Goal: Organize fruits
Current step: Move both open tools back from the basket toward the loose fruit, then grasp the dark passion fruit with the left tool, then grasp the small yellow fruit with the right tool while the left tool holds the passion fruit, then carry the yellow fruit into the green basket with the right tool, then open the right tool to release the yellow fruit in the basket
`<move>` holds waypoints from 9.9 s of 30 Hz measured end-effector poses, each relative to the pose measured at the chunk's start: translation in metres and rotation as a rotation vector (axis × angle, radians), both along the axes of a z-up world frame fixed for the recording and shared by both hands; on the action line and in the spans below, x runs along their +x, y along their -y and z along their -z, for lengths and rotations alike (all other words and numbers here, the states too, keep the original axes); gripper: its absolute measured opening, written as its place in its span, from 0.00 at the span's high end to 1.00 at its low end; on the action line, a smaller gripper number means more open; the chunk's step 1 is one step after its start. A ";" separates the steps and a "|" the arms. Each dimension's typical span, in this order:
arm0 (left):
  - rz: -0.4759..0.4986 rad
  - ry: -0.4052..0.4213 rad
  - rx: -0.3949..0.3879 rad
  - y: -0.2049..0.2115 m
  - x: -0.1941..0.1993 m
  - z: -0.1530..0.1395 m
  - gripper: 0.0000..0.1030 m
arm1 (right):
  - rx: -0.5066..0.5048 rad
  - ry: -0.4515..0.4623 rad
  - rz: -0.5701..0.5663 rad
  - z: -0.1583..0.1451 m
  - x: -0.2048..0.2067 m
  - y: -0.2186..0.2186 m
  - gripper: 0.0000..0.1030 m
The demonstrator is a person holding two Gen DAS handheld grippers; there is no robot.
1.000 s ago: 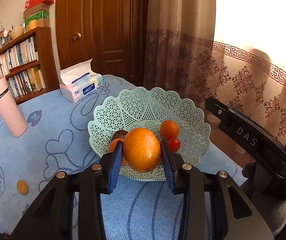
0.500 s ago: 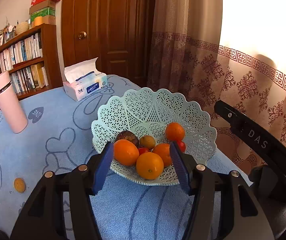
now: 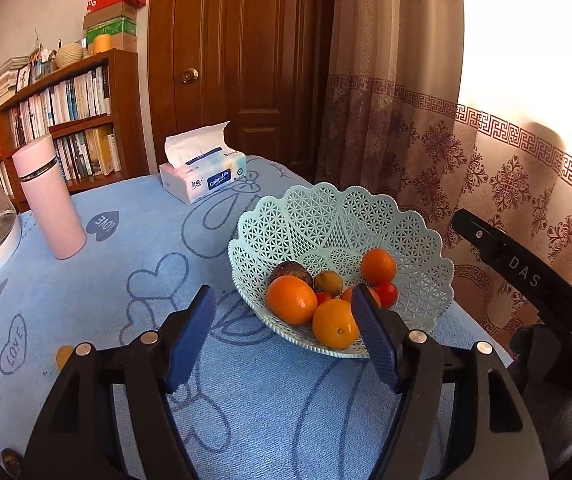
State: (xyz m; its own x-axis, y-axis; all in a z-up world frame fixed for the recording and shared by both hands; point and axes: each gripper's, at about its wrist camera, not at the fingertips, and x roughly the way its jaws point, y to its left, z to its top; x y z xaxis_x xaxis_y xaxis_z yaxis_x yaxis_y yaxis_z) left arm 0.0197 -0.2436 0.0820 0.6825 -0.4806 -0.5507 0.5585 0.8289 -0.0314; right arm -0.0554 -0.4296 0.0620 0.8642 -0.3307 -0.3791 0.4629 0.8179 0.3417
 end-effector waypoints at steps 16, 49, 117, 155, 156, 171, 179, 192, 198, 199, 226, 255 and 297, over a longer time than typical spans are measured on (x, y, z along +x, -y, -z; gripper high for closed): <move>-0.063 0.073 0.026 -0.015 -0.012 -0.008 0.25 | -0.046 -0.003 0.007 0.000 0.002 -0.006 0.30; -0.177 0.090 0.018 -0.064 -0.021 -0.011 0.12 | -0.070 0.047 -0.110 -0.002 0.004 -0.022 0.13; -0.572 -0.220 0.000 -0.256 -0.030 0.062 0.46 | -0.237 -0.110 -0.621 0.012 0.033 -0.119 0.07; -0.635 -0.087 -0.035 -0.261 -0.044 0.041 0.57 | -0.266 -0.190 -0.830 0.004 0.081 -0.225 0.14; -0.648 -0.079 -0.025 -0.261 -0.043 0.041 0.57 | -0.259 -0.200 -0.847 0.004 0.086 -0.232 0.15; -0.680 -0.112 -0.060 -0.273 -0.040 0.045 0.57 | -0.250 -0.412 -0.935 0.041 0.159 -0.305 0.60; -0.678 -0.126 -0.065 -0.273 -0.037 0.047 0.57 | -0.236 -0.455 -0.931 0.053 0.172 -0.310 0.71; -0.672 -0.129 -0.066 -0.273 -0.036 0.049 0.57 | -0.205 -0.439 -0.907 0.052 0.168 -0.307 0.74; -0.673 -0.128 -0.067 -0.273 -0.035 0.050 0.57 | -0.186 -0.392 -0.897 0.039 0.158 -0.301 0.74; -0.672 -0.128 -0.066 -0.273 -0.035 0.050 0.57 | -0.184 -0.381 -0.897 0.036 0.156 -0.300 0.74; -0.674 -0.100 -0.029 -0.266 -0.037 0.049 0.57 | -0.168 -0.179 -0.779 -0.019 0.104 -0.256 0.74; -0.584 -0.050 0.058 -0.217 -0.046 0.032 0.57 | -0.077 -0.082 -0.469 -0.034 0.046 -0.107 0.74; -0.322 -0.037 0.058 -0.129 -0.030 0.009 0.57 | -0.128 -0.058 -0.182 -0.001 0.005 -0.033 0.49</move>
